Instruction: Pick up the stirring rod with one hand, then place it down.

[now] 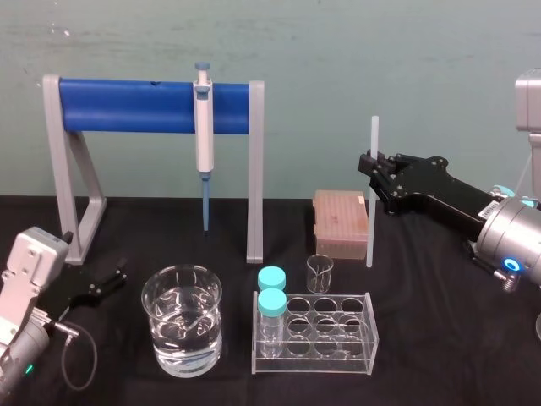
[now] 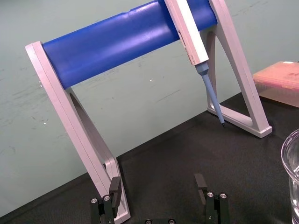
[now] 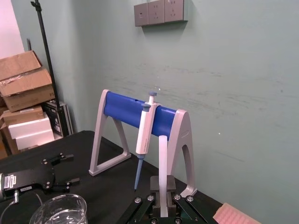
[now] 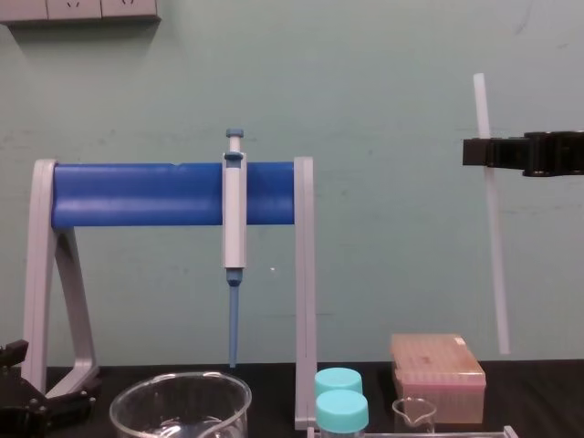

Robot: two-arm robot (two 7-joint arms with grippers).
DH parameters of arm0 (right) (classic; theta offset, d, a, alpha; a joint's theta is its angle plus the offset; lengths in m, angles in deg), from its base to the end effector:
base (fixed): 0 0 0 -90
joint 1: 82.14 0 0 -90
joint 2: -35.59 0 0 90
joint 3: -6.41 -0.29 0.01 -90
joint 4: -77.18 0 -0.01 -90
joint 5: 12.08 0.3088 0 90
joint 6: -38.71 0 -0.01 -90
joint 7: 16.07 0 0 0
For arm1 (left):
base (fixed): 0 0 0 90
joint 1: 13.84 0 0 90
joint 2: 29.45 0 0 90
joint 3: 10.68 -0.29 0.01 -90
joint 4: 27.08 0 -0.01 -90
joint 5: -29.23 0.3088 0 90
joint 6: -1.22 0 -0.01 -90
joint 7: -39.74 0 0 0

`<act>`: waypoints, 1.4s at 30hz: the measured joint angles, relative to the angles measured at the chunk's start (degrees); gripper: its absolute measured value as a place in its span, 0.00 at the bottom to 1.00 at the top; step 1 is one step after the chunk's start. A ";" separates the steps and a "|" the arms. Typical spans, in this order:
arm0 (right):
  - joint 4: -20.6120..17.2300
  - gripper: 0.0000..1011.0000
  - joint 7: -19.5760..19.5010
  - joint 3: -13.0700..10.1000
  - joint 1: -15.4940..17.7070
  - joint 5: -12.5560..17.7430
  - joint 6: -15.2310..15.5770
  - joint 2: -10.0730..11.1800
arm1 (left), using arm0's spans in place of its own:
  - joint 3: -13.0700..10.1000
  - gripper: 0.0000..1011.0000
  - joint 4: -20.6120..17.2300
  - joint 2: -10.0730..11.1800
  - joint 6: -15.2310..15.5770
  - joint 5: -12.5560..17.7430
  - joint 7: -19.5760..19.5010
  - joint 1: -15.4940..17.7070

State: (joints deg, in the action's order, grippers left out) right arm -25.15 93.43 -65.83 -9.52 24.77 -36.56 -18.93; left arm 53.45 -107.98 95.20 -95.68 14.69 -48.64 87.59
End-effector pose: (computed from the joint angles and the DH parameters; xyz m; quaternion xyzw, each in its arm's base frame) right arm 0.3680 -0.0541 -0.1452 -0.0096 -0.0286 -0.4139 0.9098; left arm 0.3581 0.0827 -0.3023 0.1416 -0.1325 0.5799 0.7913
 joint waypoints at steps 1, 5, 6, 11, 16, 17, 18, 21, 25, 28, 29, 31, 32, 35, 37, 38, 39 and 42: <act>0.00 0.08 0.00 0.00 0.00 0.00 0.00 0.00 | 0.00 0.99 0.00 0.00 0.00 0.00 0.00 0.00; 0.00 0.08 0.00 0.00 0.00 0.00 0.00 0.00 | 0.00 0.99 0.00 0.00 0.00 0.00 0.00 0.00; 0.00 0.08 0.00 0.00 0.00 0.00 0.00 0.00 | 0.00 0.99 0.00 0.00 0.00 0.00 0.00 0.00; 0.00 0.08 0.00 0.00 0.00 0.00 0.00 0.00 | 0.00 0.99 0.00 0.00 0.00 0.00 0.00 0.00; 0.00 0.08 0.00 0.03 0.00 -0.07 -0.05 0.00 | 0.00 0.99 0.00 0.00 0.00 0.00 0.00 0.00; 0.00 0.08 0.01 0.12 -0.01 -0.26 -0.17 0.03 | 0.00 0.99 0.00 0.00 0.00 0.00 0.00 0.00; 0.00 0.08 0.05 0.24 -0.03 -0.47 -0.31 0.07 | 0.00 0.99 0.00 0.00 0.00 0.00 0.00 0.00; 0.16 0.08 0.57 0.50 0.00 -0.91 -1.22 0.10 | 0.00 0.99 0.00 0.00 0.00 0.00 0.00 0.00; 1.08 0.08 1.95 0.50 0.97 -0.80 -3.40 -0.08 | 0.00 0.99 0.00 0.00 0.00 0.00 0.00 0.00; 1.82 0.08 2.89 0.42 1.73 -0.34 -4.71 -0.18 | 0.00 0.99 0.00 0.00 0.00 0.00 0.00 0.00; 2.22 0.08 3.39 0.40 2.19 -0.05 -5.39 -0.23 | 0.00 0.99 0.00 0.00 0.00 0.00 0.00 0.00; 2.72 0.08 3.94 0.38 2.68 0.10 -6.26 -0.29 | 0.00 0.99 0.00 0.00 0.00 0.00 0.00 0.00; 3.27 0.08 4.46 0.37 3.09 0.27 -7.16 -0.38 | 0.00 0.99 0.00 0.00 0.00 0.00 0.00 0.00; 4.30 0.08 5.26 0.40 3.70 0.38 -8.78 -0.66 | 0.00 0.99 0.00 0.00 0.00 0.00 0.00 0.00; 4.85 0.08 5.61 0.44 3.90 0.32 -9.51 -0.80 | 0.00 0.99 0.00 0.00 0.00 0.00 0.00 0.00; 5.13 0.08 5.78 0.47 3.99 0.27 -9.85 -0.87 | 0.00 0.99 0.00 0.00 0.00 0.00 0.00 0.00; 5.66 0.08 6.05 0.54 4.08 0.11 -10.39 -0.99 | 0.00 0.99 0.00 0.00 0.00 0.00 0.00 0.00; 6.52 0.08 6.50 0.72 4.11 -0.21 -11.15 -1.18 | 0.00 0.99 0.00 -0.01 0.00 0.00 0.00 0.00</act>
State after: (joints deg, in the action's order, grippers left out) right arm -18.63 99.93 -65.11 -5.42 24.56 -47.71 -20.11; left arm 53.45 -107.98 95.19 -95.68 14.69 -48.63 87.59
